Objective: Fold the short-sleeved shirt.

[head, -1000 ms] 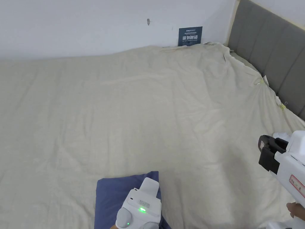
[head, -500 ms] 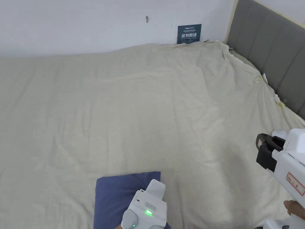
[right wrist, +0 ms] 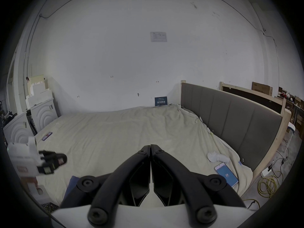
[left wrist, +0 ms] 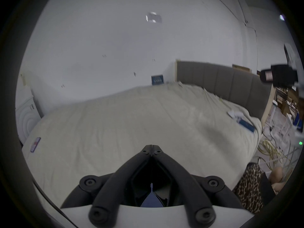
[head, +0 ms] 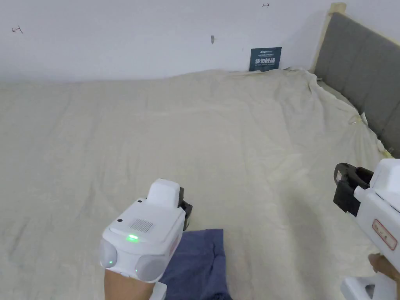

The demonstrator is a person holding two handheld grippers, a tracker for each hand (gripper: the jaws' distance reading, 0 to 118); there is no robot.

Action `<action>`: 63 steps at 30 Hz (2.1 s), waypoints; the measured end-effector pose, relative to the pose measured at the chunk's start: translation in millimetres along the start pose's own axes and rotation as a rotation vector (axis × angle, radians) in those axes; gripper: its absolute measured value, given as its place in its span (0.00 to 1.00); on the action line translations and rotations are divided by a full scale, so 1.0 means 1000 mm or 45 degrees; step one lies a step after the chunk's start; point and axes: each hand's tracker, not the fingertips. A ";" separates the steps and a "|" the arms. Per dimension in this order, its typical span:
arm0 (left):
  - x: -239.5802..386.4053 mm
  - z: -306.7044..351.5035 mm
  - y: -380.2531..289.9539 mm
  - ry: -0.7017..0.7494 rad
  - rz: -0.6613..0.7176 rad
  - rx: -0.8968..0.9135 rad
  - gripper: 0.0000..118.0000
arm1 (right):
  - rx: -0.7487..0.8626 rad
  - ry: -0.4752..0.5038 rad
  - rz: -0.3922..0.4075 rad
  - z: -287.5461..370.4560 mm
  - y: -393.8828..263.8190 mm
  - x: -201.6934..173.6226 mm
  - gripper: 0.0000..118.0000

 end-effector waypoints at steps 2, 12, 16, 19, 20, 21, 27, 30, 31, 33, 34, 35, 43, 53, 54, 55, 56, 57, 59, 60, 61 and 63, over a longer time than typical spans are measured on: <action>-0.017 0.012 0.009 0.034 0.008 0.107 0.00 | 0.031 0.013 0.008 -0.001 0.004 -0.008 0.00; -0.088 0.053 0.016 0.265 0.132 0.336 0.00 | 0.152 0.055 0.024 0.001 0.020 -0.053 0.00; -0.104 0.065 0.007 0.341 0.181 0.404 0.00 | 0.201 0.040 0.050 0.003 0.019 -0.068 0.00; -0.111 0.071 0.002 0.401 0.178 0.423 0.00 | 0.225 0.035 0.065 0.003 0.015 -0.076 0.00; -0.114 0.073 0.001 0.416 0.186 0.426 0.00 | 0.233 0.035 0.068 0.003 0.014 -0.078 0.00; -0.116 0.074 0.000 0.426 0.191 0.431 0.00 | 0.239 0.034 0.072 0.004 0.013 -0.080 0.00; -0.120 0.077 -0.001 0.455 0.204 0.431 0.00 | 0.238 0.064 0.080 -0.003 0.008 -0.082 0.00; -0.120 0.078 -0.003 0.451 0.198 0.422 0.00 | 0.228 0.098 0.077 -0.009 0.004 -0.087 0.00; -0.119 0.078 -0.004 0.452 0.198 0.418 0.00 | 0.213 0.124 0.072 -0.013 0.001 -0.090 0.00; -0.120 0.077 -0.006 0.447 0.201 0.403 0.00 | 0.194 0.166 0.081 -0.018 -0.005 -0.100 0.00; -0.120 0.077 -0.008 0.447 0.203 0.400 0.00 | 0.186 0.201 0.085 -0.022 -0.009 -0.107 0.00; -0.120 0.078 -0.009 0.447 0.203 0.397 0.00 | 0.170 0.234 0.083 -0.025 -0.014 -0.114 0.00; -0.126 0.084 -0.020 0.443 0.232 0.375 0.00 | 0.085 0.374 0.112 -0.057 -0.072 -0.151 0.00; -0.139 0.087 -0.026 0.417 0.291 0.352 0.00 | -0.182 0.416 0.227 -0.093 -0.172 -0.174 0.00; -0.140 0.087 -0.027 0.418 0.291 0.347 0.00 | -0.202 0.433 0.223 -0.095 -0.180 -0.176 0.00; -0.141 0.086 -0.028 0.415 0.294 0.340 0.00 | -0.224 0.440 0.214 -0.097 -0.187 -0.179 0.00; -0.142 0.085 -0.030 0.412 0.295 0.333 0.00 | -0.228 0.443 0.213 -0.098 -0.193 -0.181 0.00; -0.142 0.083 -0.032 0.412 0.297 0.325 0.00 | -0.240 0.452 0.217 -0.100 -0.199 -0.183 0.00; -0.142 0.081 -0.037 0.406 0.303 0.304 0.00 | -0.270 0.458 0.213 -0.105 -0.212 -0.186 0.00; -0.142 0.079 -0.040 0.404 0.304 0.289 0.00 | -0.324 0.460 0.211 -0.108 -0.219 -0.186 0.00; -0.142 0.076 -0.042 0.403 0.306 0.274 0.00 | -0.352 0.453 0.196 -0.110 -0.227 -0.185 0.00; -0.142 0.072 -0.048 0.396 0.308 0.255 0.00 | -0.381 0.435 0.196 -0.110 -0.243 -0.182 0.00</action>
